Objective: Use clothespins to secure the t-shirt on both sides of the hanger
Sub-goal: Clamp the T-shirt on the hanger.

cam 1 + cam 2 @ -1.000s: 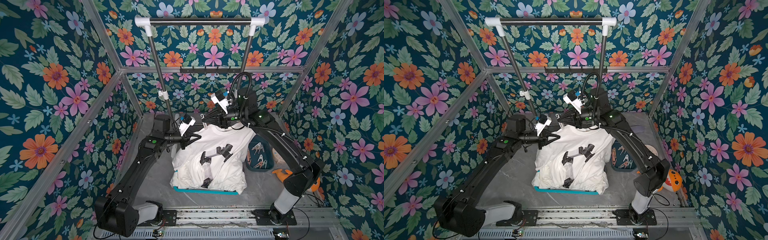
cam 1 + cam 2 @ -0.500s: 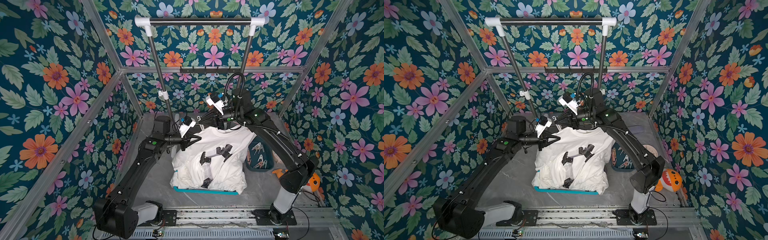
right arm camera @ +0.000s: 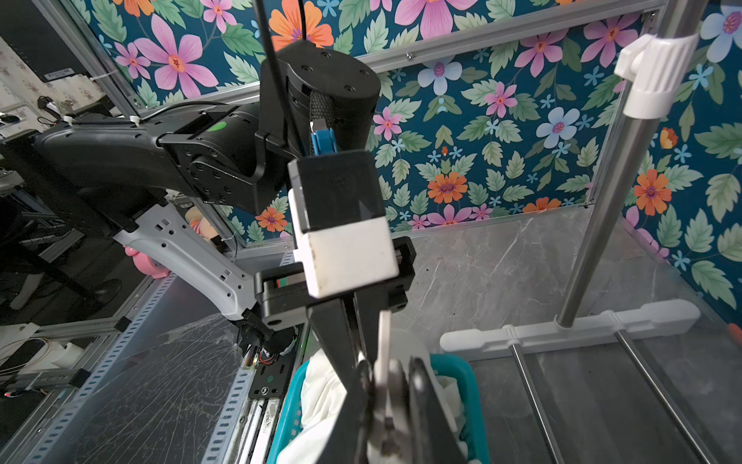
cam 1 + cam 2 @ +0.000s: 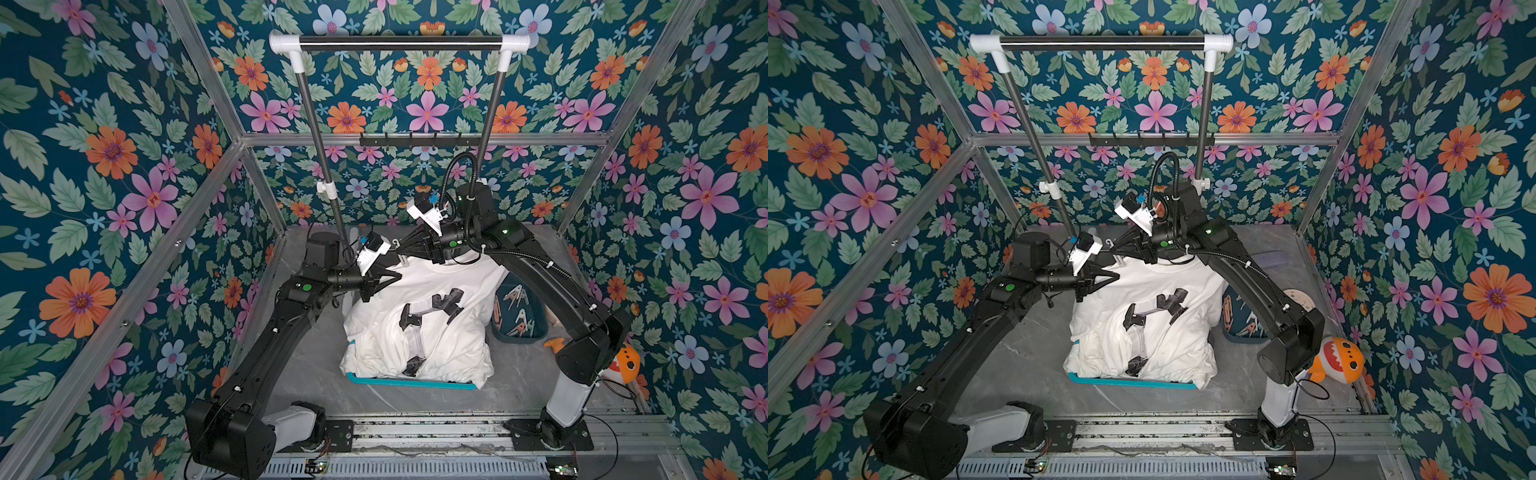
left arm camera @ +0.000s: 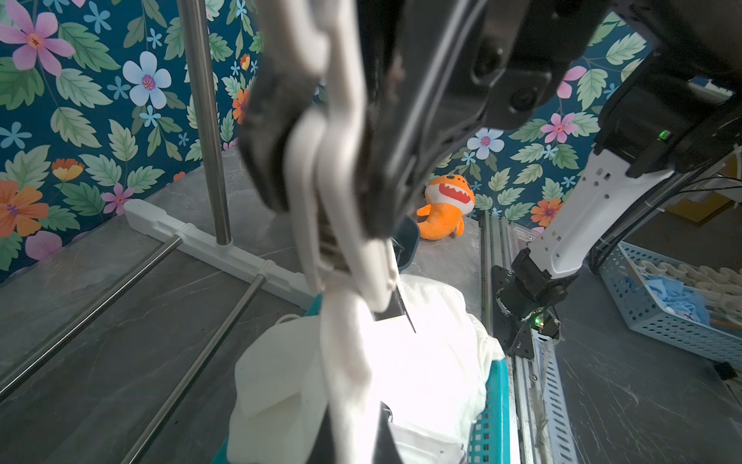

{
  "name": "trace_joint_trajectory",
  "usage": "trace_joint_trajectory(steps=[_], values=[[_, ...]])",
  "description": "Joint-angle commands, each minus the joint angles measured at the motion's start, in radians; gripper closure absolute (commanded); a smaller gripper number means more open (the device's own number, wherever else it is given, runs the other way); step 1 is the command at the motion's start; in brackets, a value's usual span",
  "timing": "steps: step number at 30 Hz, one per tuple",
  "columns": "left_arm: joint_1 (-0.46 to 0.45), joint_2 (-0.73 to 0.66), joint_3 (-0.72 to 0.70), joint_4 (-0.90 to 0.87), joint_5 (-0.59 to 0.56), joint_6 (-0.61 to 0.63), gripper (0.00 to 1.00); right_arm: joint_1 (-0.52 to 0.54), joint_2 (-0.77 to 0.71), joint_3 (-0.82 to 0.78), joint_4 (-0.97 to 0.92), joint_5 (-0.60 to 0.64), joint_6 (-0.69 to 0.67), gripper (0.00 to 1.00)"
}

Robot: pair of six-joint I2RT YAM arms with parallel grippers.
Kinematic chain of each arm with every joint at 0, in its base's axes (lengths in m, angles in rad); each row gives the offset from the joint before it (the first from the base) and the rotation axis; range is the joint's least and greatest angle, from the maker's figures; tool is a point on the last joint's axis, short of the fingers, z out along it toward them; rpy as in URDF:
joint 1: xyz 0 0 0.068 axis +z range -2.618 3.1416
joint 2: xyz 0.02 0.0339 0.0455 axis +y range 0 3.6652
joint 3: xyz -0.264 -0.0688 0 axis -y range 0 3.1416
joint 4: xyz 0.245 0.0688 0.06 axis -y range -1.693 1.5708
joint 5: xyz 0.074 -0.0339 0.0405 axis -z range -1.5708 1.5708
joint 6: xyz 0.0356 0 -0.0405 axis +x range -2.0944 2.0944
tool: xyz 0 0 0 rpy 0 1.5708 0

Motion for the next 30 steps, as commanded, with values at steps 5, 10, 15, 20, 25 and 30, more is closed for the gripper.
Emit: trace_joint_trajectory(steps=[5, 10, 15, 20, 25, 30], values=[[-0.001, -0.012, 0.0, 0.061, 0.02, 0.012, 1.0, 0.0, -0.009, -0.007, -0.025, 0.027, -0.05, 1.0], [-0.001, -0.025, -0.012, 0.08, 0.009, 0.01, 1.0, 0.001, -0.018, -0.028, -0.011, 0.032, -0.045, 1.0], [-0.001, -0.028, -0.014, 0.088, 0.01, 0.006, 1.0, 0.001, -0.024, -0.037, -0.014, 0.038, -0.053, 0.93], [0.0, -0.029, -0.016, 0.093, 0.01, 0.006, 1.0, 0.001, -0.035, -0.046, -0.007, 0.06, -0.051, 0.66], [-0.001, -0.03, -0.021, 0.091, 0.004, 0.009, 1.0, 0.001, -0.034, -0.03, -0.009, 0.079, -0.044, 0.33], [-0.001, -0.035, -0.024, 0.091, -0.002, 0.014, 1.0, -0.001, -0.056, -0.022, -0.009, 0.101, -0.035, 0.15]])
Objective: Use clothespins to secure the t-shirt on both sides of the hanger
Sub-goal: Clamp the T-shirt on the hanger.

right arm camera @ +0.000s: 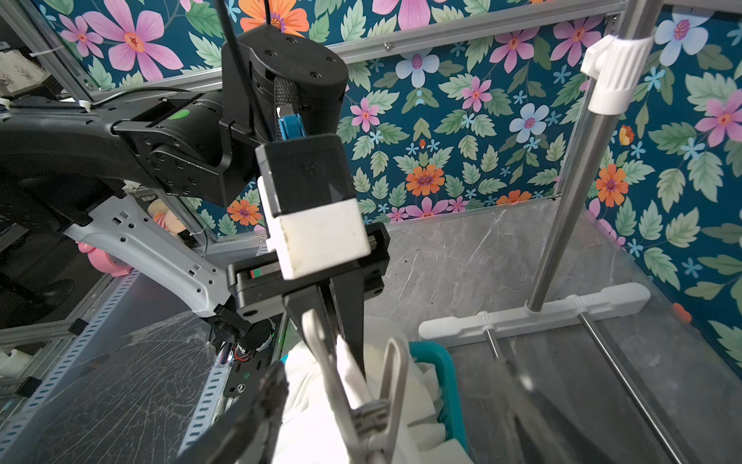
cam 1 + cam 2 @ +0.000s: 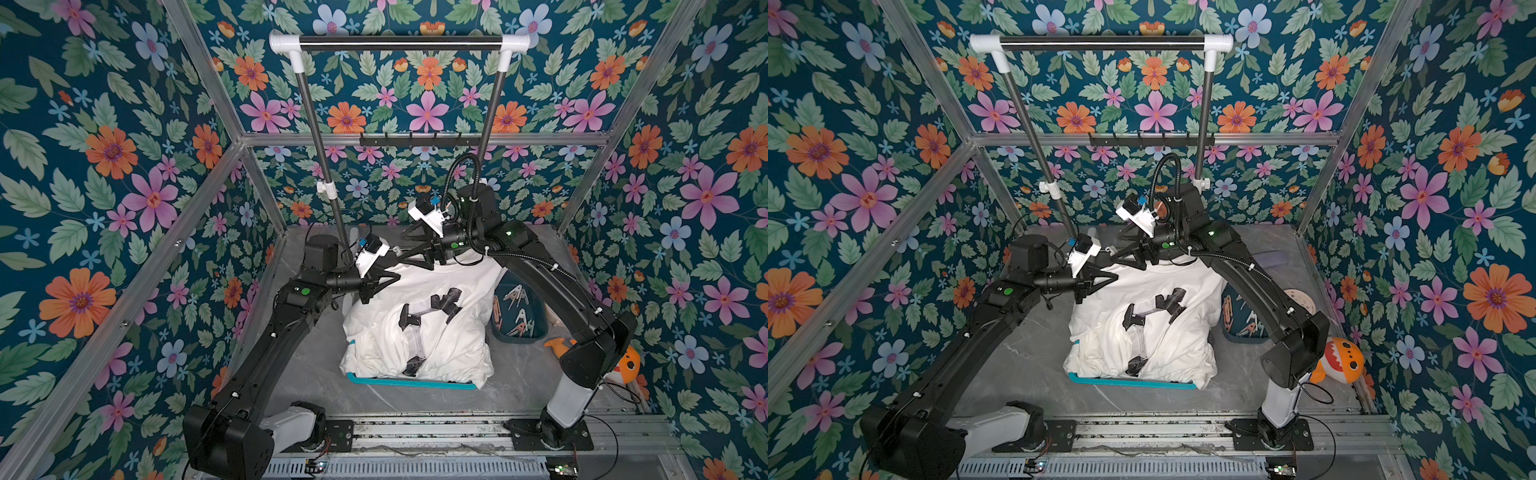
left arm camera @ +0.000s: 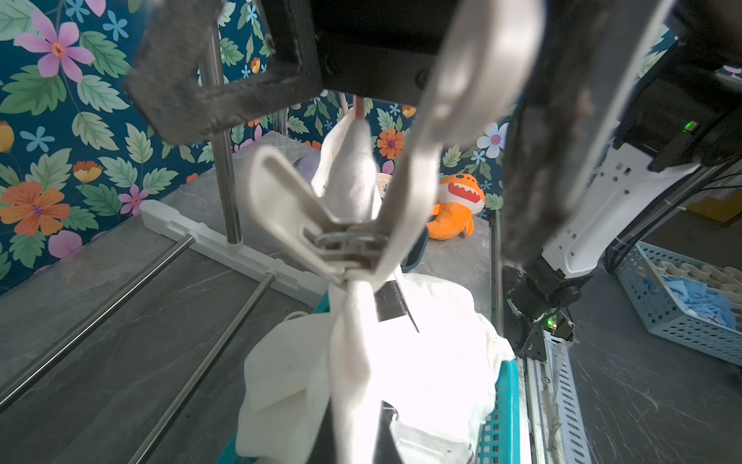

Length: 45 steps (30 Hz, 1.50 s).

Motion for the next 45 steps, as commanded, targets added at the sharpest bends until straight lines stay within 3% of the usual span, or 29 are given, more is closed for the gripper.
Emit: trace_joint_trajectory(steps=[1, 4, 13, 29, 45], values=[[0.0, -0.008, -0.002, 0.069, 0.023, 0.016, 1.0, 0.001, -0.031, -0.004, 0.007, 0.021, -0.003, 0.13], [0.0, -0.007, -0.01, 0.069, 0.02, 0.015, 1.0, 0.001, -0.079, -0.041, 0.041, 0.039, 0.01, 0.08], [0.0, -0.028, -0.033, 0.088, 0.008, 0.016, 1.0, -0.011, -0.259, -0.17, 0.052, 0.169, -0.002, 0.09], [0.001, -0.012, -0.038, 0.12, -0.006, 0.007, 1.0, -0.313, -0.528, -0.576, 0.253, 0.146, 0.217, 0.12], [0.001, -0.02, -0.027, 0.08, -0.005, 0.026, 1.0, -0.61, -0.695, -0.945, 0.553, 0.006, 0.444, 0.13]])
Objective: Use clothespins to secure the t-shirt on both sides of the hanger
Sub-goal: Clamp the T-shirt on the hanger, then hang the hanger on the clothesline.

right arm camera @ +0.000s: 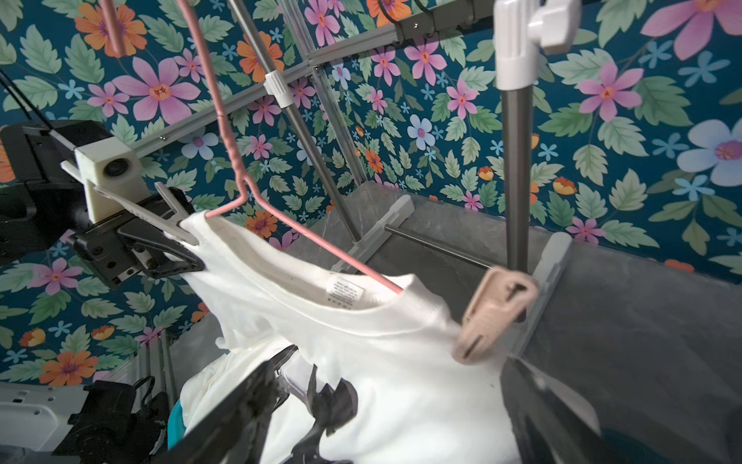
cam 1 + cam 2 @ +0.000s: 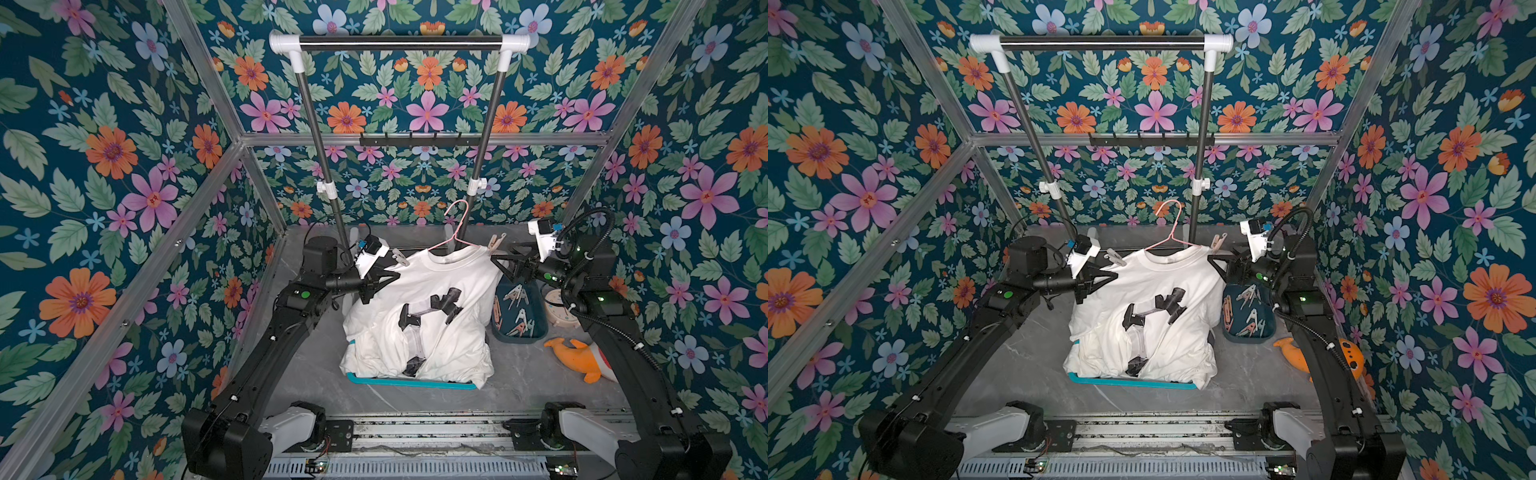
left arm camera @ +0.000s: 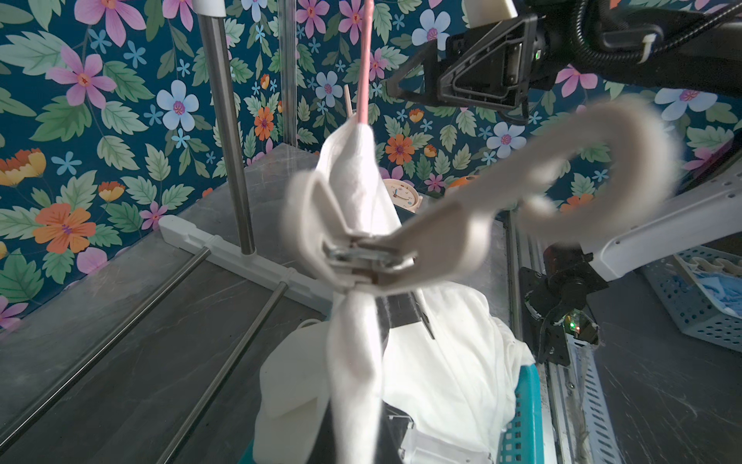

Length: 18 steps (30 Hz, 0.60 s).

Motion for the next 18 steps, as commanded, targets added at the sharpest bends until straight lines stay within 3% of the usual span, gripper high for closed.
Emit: trace_joint_trajectory(steps=[1, 4, 10, 18], values=[[0.0, -0.001, 0.007, 0.021, 0.027, 0.015, 1.0, -0.012, -0.018, -0.024, 0.088, -0.045, 0.034, 0.14], [0.0, -0.003, 0.013, 0.02, 0.036, 0.017, 1.0, -0.035, -0.027, -0.069, 0.135, -0.031, 0.04, 0.14], [0.018, -0.019, 0.026, 0.005, 0.02, 0.039, 1.0, -0.155, -0.008, -0.187, 0.408, -0.176, 0.246, 0.14], [0.068, -0.03, 0.094, -0.124, 0.05, 0.117, 1.0, -0.16, 0.021, -0.181, 0.451, -0.22, 0.265, 0.14]])
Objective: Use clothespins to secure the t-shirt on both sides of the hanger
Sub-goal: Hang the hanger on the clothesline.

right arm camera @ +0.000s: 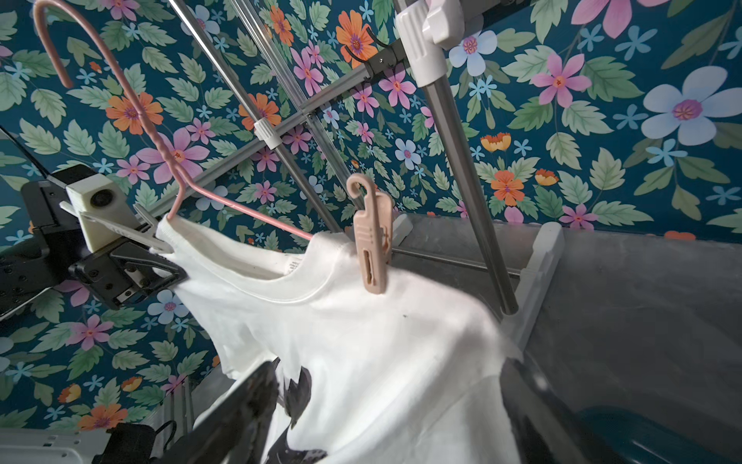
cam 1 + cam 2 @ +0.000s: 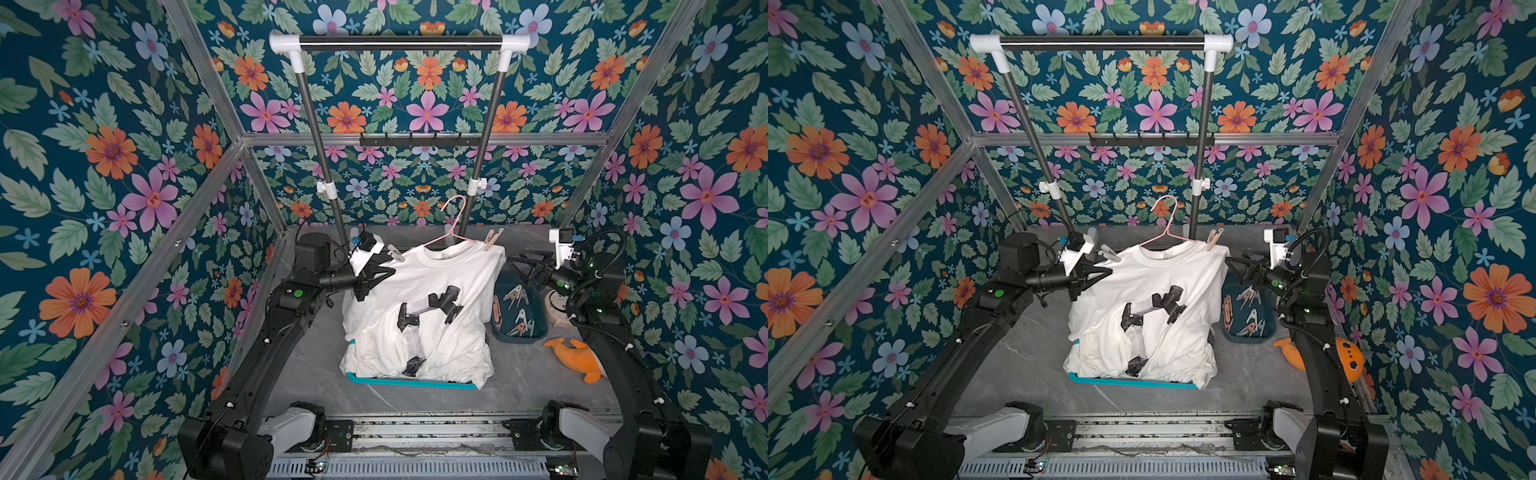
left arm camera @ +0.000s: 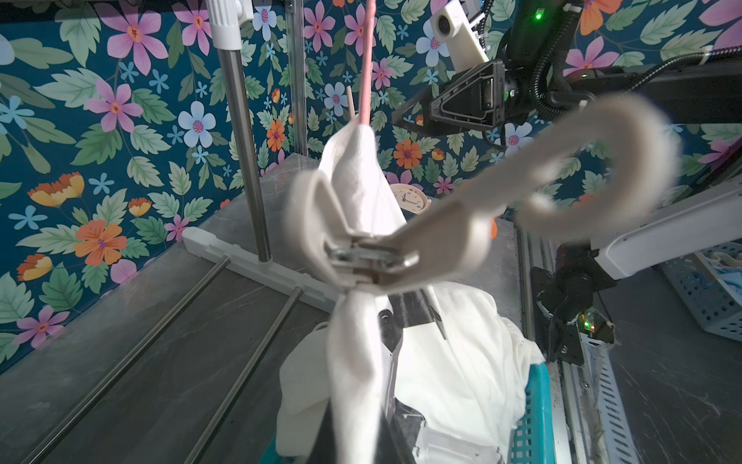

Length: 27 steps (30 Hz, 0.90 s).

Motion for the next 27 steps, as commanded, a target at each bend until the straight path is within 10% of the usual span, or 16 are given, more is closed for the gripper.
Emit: trace_joint_trajectory(steps=[1, 17, 27], values=[[0.033, -0.022, 0.032, -0.056, 0.04, 0.069, 1.0, 0.0, 0.016, 0.022, 0.097, -0.072, 0.049, 0.14], [0.134, -0.032, 0.031, 0.014, 0.239, -0.02, 1.0, 0.0, 0.276, 0.179, 0.411, -0.285, 0.267, 0.16], [0.173, 0.015, 0.025, 0.106, 0.35, -0.122, 1.0, 0.0, 0.458, 0.194, 1.012, -0.374, 0.74, 0.17]])
